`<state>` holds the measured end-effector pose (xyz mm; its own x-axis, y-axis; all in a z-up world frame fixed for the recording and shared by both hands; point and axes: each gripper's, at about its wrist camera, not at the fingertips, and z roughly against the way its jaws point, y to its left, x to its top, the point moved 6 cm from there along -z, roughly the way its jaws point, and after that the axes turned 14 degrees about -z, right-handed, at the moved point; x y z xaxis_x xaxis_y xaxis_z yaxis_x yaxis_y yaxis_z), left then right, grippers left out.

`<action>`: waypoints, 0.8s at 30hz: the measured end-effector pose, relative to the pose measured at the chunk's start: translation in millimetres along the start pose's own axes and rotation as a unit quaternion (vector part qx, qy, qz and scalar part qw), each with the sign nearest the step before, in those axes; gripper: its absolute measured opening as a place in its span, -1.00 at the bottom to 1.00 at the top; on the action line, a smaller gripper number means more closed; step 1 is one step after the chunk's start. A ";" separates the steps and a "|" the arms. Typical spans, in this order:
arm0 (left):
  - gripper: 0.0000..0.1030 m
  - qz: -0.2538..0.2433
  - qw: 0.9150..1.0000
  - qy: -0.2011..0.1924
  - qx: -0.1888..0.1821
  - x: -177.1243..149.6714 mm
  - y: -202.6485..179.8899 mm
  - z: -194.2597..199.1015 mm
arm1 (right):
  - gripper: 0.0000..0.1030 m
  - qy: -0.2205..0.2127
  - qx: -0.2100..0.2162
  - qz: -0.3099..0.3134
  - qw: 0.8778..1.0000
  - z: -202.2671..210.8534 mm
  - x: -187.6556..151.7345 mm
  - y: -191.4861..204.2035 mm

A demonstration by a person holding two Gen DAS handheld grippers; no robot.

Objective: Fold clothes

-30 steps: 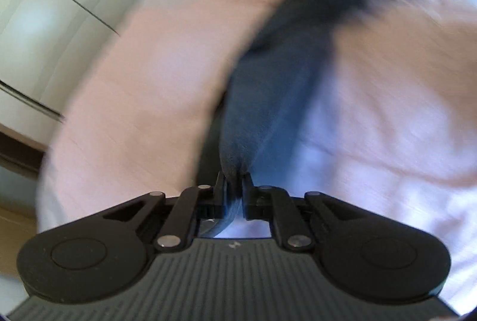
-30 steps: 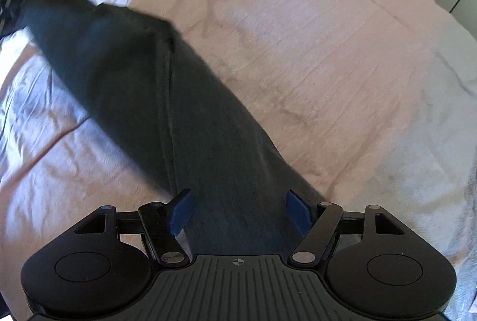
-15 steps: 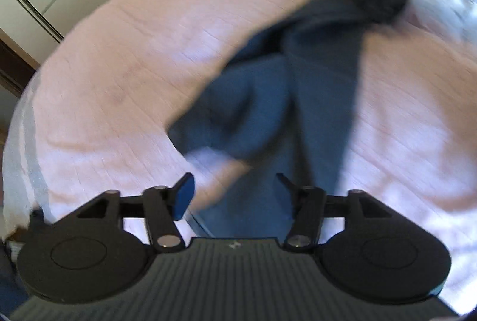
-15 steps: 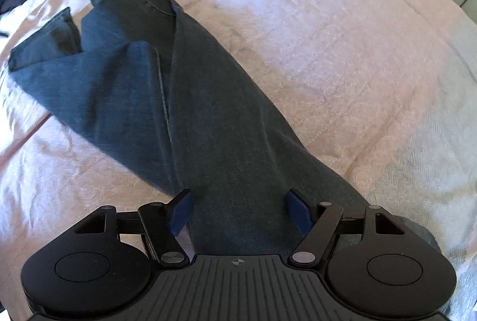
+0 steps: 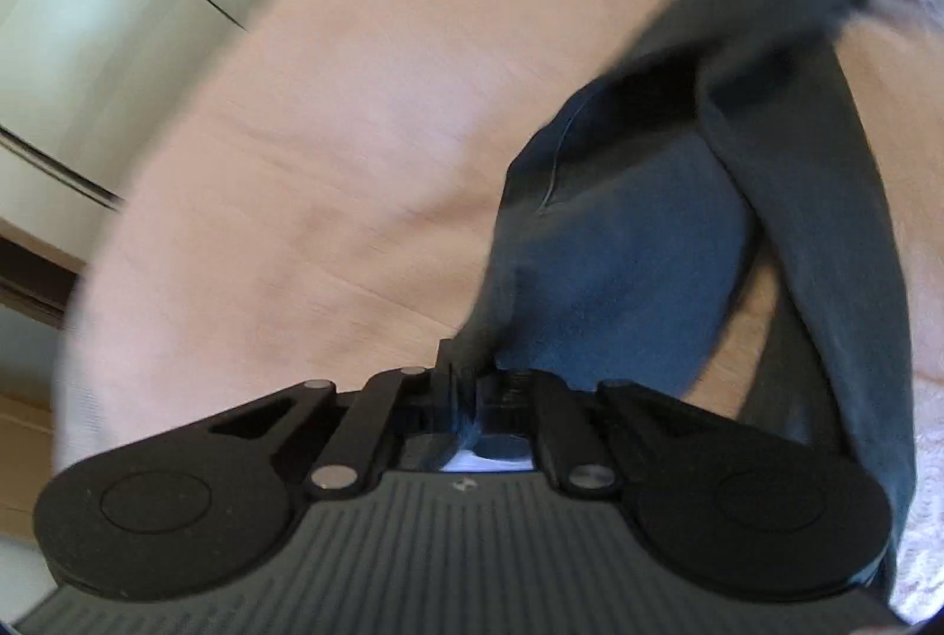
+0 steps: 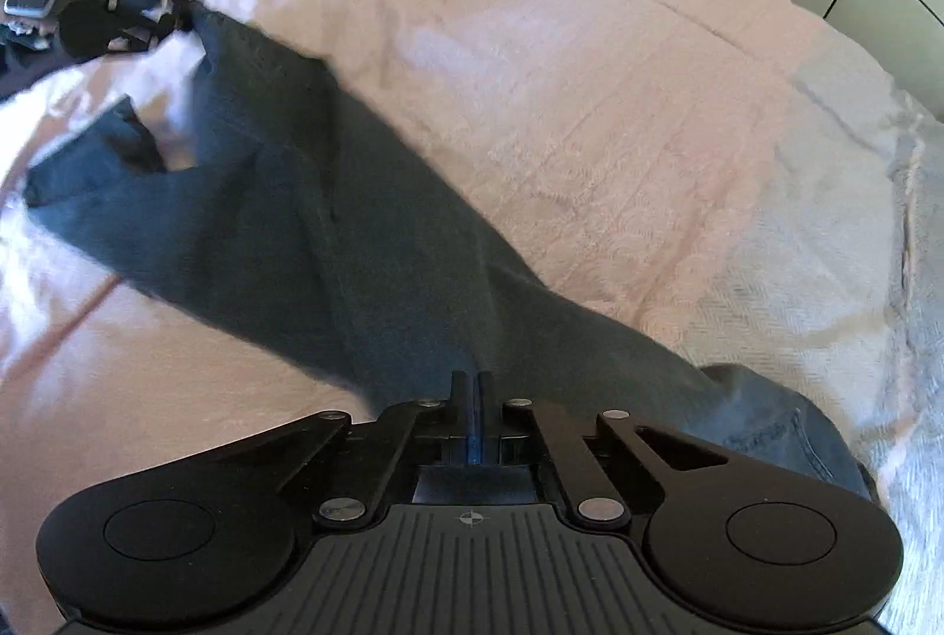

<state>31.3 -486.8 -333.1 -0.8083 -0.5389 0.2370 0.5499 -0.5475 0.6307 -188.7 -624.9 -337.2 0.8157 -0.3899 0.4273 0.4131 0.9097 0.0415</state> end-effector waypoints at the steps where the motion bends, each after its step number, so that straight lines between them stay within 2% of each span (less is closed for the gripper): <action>1: -0.92 -0.012 0.999 -0.003 0.032 0.6 2.1 22.1 | -1.00 0.002 0.005 0.007 1.000 7.3 -2.8 4.5; 3: -0.92 -0.033 0.997 -0.004 0.066 -1.6 -5.5 65.6 | -1.00 0.007 0.016 0.021 1.000 20.7 -9.5 13.6; 7: -0.93 -0.072 0.995 0.014 0.062 -14.3 -67.7 139.0 | -1.00 0.027 0.054 0.030 0.998 36.1 -24.8 22.5; 10: -0.95 -0.063 0.997 0.053 0.011 -29.0 -135.2 164.5 | -1.00 0.029 0.066 0.020 0.997 38.6 -27.1 11.5; 12: -0.95 -0.048 0.995 0.082 -0.042 -35.4 -180.2 172.3 | -0.99 0.031 0.064 0.018 0.997 38.4 -26.6 -0.5; 13: -0.91 -0.038 0.993 0.093 -0.067 -37.3 -200.0 175.9 | -0.76 0.032 0.063 0.019 0.997 38.2 -26.1 -7.0; 14: -0.89 -0.026 0.990 0.103 -0.091 -38.7 -218.1 179.5 | -0.22 0.030 0.057 0.021 0.998 38.2 -24.6 -14.5; 15: -0.85 -0.009 0.989 0.107 -0.105 -37.3 -226.4 182.5 | 0.09 0.028 0.050 0.023 0.998 38.2 -23.1 -22.2; 16: -0.84 0.013 0.989 0.105 -0.108 -35.1 -228.6 185.7 | 0.37 0.022 0.044 0.024 0.999 36.8 -20.5 -31.8; 18: -0.61 0.053 0.989 0.099 -0.095 -25.7 -216.8 182.4 | 0.37 0.027 0.036 0.010 0.999 27.0 -14.5 -59.9; 19: -0.34 0.072 0.989 0.096 -0.085 -21.2 -207.8 178.8 | 0.37 0.037 0.028 0.000 0.999 21.4 -12.9 -73.5; 20: -0.20 0.090 0.989 0.089 -0.071 -17.8 -196.4 176.9 | 0.37 0.038 0.022 -0.010 0.999 16.8 -9.4 -88.3; 22: -0.20 0.121 0.989 0.075 -0.049 -9.0 -170.6 165.8 | 0.37 0.041 0.010 -0.017 0.999 7.6 -2.3 -115.8; 24: -0.08 0.139 0.988 0.059 -0.035 1.5 -141.2 143.9 | 0.37 0.045 -0.005 -0.010 0.999 -1.9 4.6 -140.3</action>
<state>-77.9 -318.2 -315.5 -0.5961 -0.7436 0.3028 0.7638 -0.4090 0.4993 -242.1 -754.6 -342.8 0.8398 -0.4201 0.3439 0.4337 0.9001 0.0406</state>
